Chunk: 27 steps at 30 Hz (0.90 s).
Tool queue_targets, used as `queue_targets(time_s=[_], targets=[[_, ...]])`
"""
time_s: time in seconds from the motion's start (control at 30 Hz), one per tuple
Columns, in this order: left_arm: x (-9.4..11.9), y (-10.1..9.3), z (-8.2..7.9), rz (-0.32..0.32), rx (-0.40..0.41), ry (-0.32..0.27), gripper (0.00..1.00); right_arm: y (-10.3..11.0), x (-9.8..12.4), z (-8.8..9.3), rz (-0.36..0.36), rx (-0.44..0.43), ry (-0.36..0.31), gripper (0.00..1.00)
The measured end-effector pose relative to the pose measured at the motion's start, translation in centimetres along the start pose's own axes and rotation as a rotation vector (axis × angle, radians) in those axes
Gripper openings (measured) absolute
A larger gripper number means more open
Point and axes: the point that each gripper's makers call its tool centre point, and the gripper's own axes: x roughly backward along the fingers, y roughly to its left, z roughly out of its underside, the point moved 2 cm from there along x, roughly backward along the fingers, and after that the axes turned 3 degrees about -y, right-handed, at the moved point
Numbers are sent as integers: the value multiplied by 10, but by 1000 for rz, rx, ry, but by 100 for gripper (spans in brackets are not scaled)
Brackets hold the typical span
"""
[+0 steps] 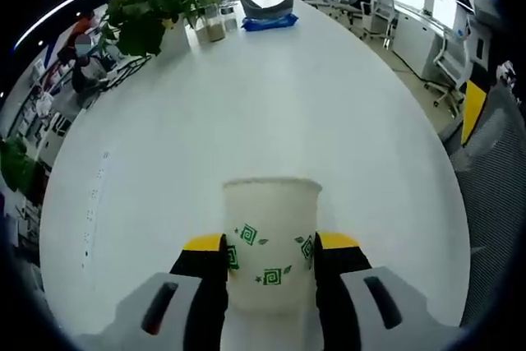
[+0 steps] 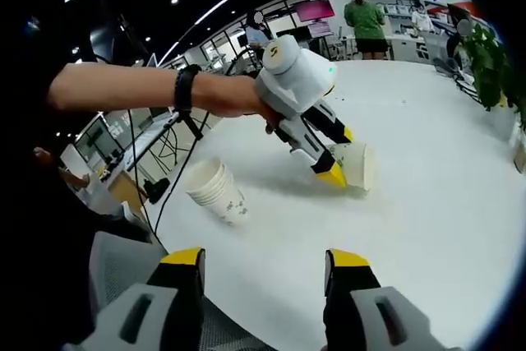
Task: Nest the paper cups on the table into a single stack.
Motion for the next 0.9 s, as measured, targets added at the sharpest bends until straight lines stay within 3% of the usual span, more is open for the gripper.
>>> queue_targets(time_s=[0.07, 0.37, 0.57, 0.7, 0.77, 0.83, 0.9], targets=[[3, 4, 6, -8, 1, -4, 39, 4, 1, -2, -2, 3, 0, 58], [36, 10, -2, -59, 12, -40, 39, 7, -6, -7, -16, 30, 14, 58], [60, 22, 7, -96, 14, -61, 39, 9, -13, -16, -27, 56, 16, 57], [81, 18, 10, -125, 31, -70, 39, 14, -18, -26, -40, 72, 12, 57], [82, 26, 19, -134, 39, -74, 39, 16, -21, -30, -48, 78, 11, 57], [96, 17, 16, -148, 41, -75, 39, 17, -24, -34, -54, 87, 10, 56], [100, 23, 23, -159, 47, -79, 39, 18, -27, -38, -61, 93, 9, 56]])
